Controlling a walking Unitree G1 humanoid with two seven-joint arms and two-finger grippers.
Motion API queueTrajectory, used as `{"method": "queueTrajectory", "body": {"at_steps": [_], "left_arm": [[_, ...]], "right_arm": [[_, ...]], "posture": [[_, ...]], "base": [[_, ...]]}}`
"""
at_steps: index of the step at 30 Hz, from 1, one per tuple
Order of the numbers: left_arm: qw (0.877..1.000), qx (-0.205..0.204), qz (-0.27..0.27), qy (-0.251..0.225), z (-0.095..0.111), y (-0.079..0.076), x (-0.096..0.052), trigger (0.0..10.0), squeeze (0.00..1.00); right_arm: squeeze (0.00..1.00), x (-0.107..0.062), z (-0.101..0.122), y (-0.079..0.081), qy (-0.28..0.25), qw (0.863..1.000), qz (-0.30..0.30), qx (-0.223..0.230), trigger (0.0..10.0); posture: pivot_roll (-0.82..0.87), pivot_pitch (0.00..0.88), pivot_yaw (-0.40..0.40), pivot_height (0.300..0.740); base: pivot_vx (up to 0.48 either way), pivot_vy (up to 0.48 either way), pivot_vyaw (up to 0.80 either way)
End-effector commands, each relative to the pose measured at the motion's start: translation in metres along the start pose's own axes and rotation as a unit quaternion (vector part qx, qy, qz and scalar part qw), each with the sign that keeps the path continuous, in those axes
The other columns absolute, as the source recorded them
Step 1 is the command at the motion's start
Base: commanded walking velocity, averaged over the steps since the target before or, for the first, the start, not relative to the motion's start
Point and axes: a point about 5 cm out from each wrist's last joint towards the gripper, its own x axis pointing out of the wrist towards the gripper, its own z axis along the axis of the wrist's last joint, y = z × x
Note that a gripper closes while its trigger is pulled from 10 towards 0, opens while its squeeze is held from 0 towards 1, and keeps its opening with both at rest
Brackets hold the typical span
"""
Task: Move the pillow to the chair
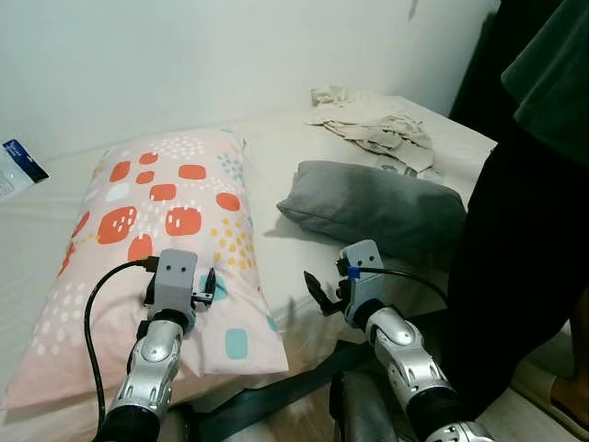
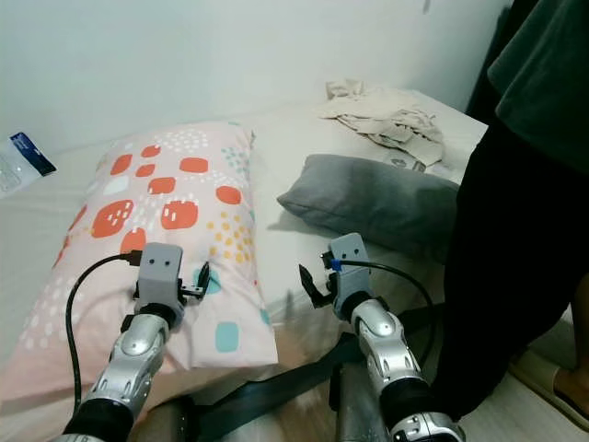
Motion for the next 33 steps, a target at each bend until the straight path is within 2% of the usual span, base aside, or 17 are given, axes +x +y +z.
{"method": "queueTrajectory", "body": {"at_steps": [1, 23, 33], "left_arm": [[0.999, 0.005, 0.0, 0.035, -0.0146, 0.0012, -0.0065, 10.0, 0.0], [0.999, 0.011, -0.009, 0.036, -0.0176, 0.0019, -0.0113, 10.0, 0.0], [0.999, 0.012, -0.011, 0.034, -0.0162, -0.0001, -0.0112, 10.0, 0.0]], "right_arm": [[0.0, -0.0035, -0.007, 0.0011, 0.009, 1.0, 0.002, 0.0, 10.0], [0.0, -0.0049, -0.0104, 0.0084, 0.009, 1.0, 0.008, 0.004, 10.0], [0.0, -0.0067, -0.0102, 0.0039, 0.009, 1.0, 0.007, 0.002, 10.0]], "posture": [[-0.07, 0.075, -0.049, 0.556], [-0.07, 0.066, -0.04, 0.556], [-0.07, 0.065, -0.045, 0.556]], "base": [[0.0, 0.0, 0.0], [0.0, 0.0, 0.0], [0.0, 0.0, 0.0]]}}
